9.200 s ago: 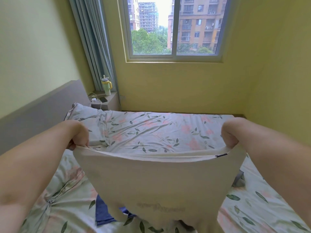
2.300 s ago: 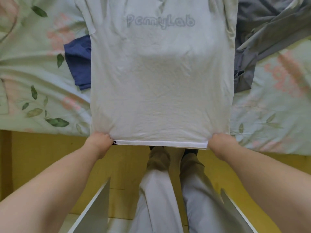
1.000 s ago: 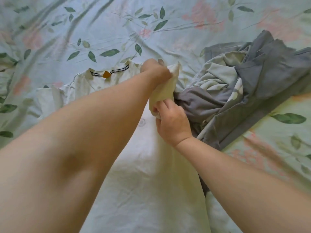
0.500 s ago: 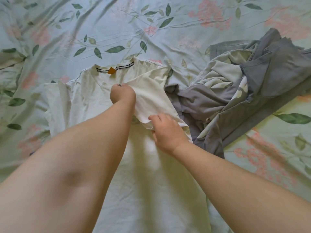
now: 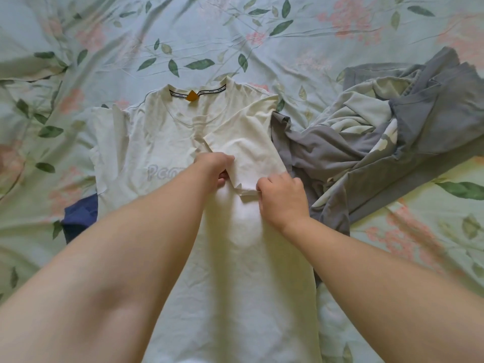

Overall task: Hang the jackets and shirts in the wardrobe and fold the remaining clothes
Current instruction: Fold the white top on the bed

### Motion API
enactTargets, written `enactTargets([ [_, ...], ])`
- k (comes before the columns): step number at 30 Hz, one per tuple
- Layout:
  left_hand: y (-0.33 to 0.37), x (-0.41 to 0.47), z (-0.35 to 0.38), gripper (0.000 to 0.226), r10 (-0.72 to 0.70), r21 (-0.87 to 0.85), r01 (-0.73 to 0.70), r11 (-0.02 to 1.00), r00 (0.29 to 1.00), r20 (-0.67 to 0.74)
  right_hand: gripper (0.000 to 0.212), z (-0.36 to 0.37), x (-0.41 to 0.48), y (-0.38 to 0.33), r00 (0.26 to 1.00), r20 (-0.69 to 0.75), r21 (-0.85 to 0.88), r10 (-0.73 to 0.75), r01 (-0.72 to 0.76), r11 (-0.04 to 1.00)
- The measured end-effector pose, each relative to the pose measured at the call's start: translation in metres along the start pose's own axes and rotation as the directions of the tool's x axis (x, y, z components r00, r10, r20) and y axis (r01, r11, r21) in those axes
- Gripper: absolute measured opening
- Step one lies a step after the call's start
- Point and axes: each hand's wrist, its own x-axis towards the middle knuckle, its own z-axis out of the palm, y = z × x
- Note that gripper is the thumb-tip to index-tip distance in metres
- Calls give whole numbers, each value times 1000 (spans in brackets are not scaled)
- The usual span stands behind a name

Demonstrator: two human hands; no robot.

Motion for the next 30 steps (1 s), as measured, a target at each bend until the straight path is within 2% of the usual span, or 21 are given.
enactTargets([
  [3,-3,-3,2,19,18,-70,-27,997,992,-126,12,-4,-4,-1,987,-76,149,-139,149,977],
  [5,-5,-4,2,32,38,-46,-52,998,963,-268,13,-8,-6,-3,971,-46,222,-233,237,946],
  [8,-8,-3,7,41,133,143,-83,986,913,-385,22,-12,-2,5,971,0,271,-238,229,935],
  [10,-11,-17,13,43,210,314,-54,948,846,-490,25,-18,11,14,984,-67,309,-165,178,934],
  [11,-13,-29,18,41,317,429,-83,900,799,-510,25,-23,22,20,987,-116,330,-111,144,933],
  [13,-27,-53,32,24,570,613,-267,744,731,-374,25,-33,51,35,982,-188,370,15,56,927],
  [14,-35,-67,42,15,624,618,-364,697,732,-273,25,-38,69,42,979,-194,372,68,9,928],
  [16,-53,-91,67,37,553,527,-403,748,817,-161,29,-47,105,57,980,-145,308,135,-85,948],
  [18,-69,-106,92,55,354,412,-278,868,927,-121,35,-54,136,67,984,-45,206,173,-160,965],
  [20,-81,-110,113,57,90,188,-66,980,989,-119,42,-58,159,70,976,90,173,196,-210,962],
  [22,-89,-108,125,53,-86,-89,75,993,989,-120,44,-58,177,68,955,225,199,192,-238,951],
  [24,-92,-107,131,48,-133,-254,101,962,985,-112,40,-54,190,64,936,301,201,184,-251,947],
  [27,-91,-102,128,43,-167,-370,113,922,979,-117,24,-50,200,63,936,272,199,225,-284,938],
  [30,-89,-97,122,35,-220,-448,165,879,973,-72,13,-52,202,67,935,294,346,197,-297,890],
])
